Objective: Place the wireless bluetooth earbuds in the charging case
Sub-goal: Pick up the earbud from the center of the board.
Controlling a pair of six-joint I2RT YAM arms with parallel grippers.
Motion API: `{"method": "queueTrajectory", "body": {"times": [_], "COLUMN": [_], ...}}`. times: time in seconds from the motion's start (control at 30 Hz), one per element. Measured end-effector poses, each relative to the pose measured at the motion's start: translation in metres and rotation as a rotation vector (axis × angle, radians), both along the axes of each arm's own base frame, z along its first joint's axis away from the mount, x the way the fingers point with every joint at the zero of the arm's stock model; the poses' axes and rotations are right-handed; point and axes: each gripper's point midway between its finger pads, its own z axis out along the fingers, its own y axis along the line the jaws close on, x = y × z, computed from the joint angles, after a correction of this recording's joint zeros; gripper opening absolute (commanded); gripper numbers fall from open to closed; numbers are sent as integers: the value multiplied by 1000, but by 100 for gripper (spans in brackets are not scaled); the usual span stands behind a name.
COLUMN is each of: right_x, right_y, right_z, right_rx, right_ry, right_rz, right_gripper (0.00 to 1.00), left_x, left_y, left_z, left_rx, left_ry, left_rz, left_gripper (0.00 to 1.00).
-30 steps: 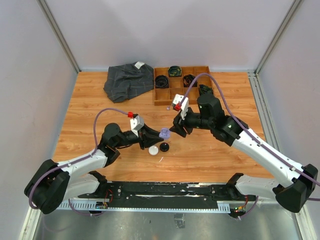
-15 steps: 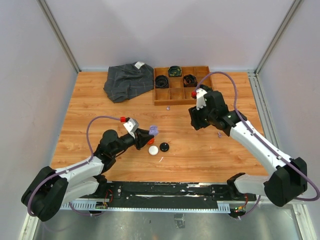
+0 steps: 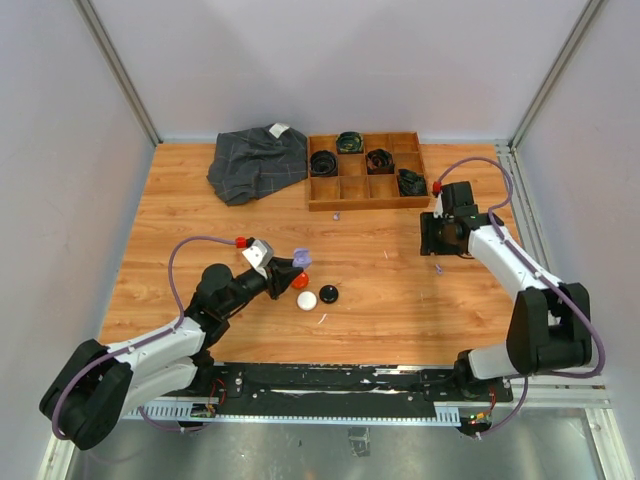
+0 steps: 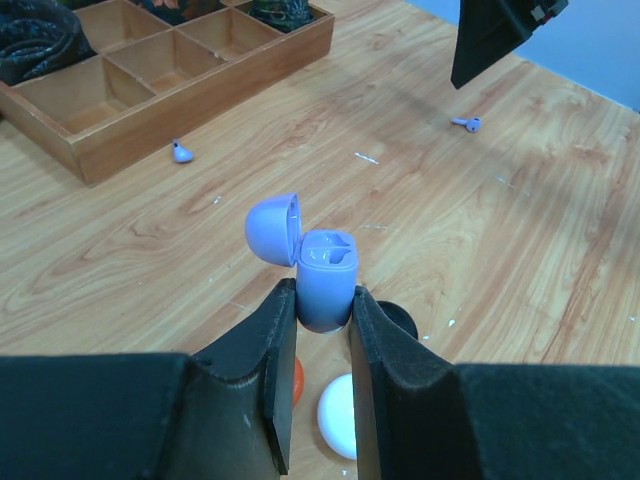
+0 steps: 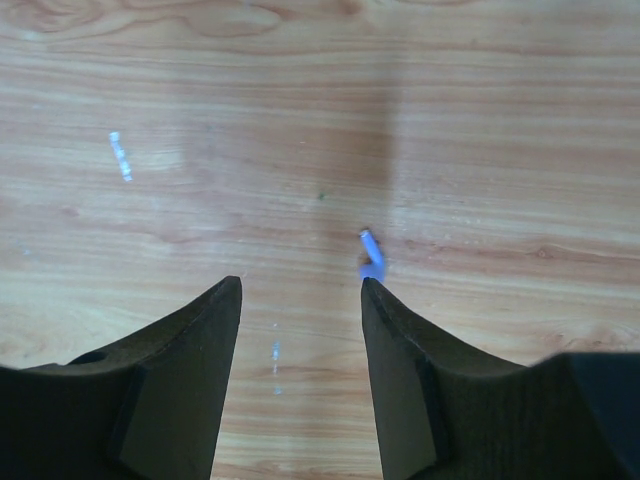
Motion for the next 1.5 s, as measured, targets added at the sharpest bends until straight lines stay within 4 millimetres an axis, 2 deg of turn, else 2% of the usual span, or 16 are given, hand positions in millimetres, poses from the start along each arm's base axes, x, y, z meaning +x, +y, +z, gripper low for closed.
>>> {"method": "queueTrajectory", "body": {"times": [0.13, 0.27, 0.57, 0.8, 1.0, 1.17, 1.4, 1.5], "right_x": [0, -3, -10, -19, -23, -11, -1, 2], "right_y": [-17, -26, -30, -15, 19, 44, 43, 40], "right_z": [-24, -44, -67, -70, -66, -60, -53, -51], "right_rx": [-9, -14, -16, 38, 78, 80, 65, 45], "right_ry": [83, 149, 237, 268, 273, 240, 207, 200], "right_rz": [-72, -111, -128, -95, 6, 90, 117, 123], "right_gripper": [52, 53, 51, 48, 51, 51, 51, 48], "left_x": [1, 1, 1, 1, 0, -1, -1, -1], "left_y": [1, 1, 2, 1, 1, 0, 0, 0], "left_z": [0, 0, -2, -3, -6, -8, -9, -9], "left_rx": [4, 4, 10, 12, 17, 22, 23, 23], "left_ry": [-4, -3, 1, 4, 12, 20, 22, 22], "left_rz": [9, 10, 10, 7, 2, -2, -3, -5], "left_gripper": [0, 0, 0, 0, 0, 0, 0, 0]}}
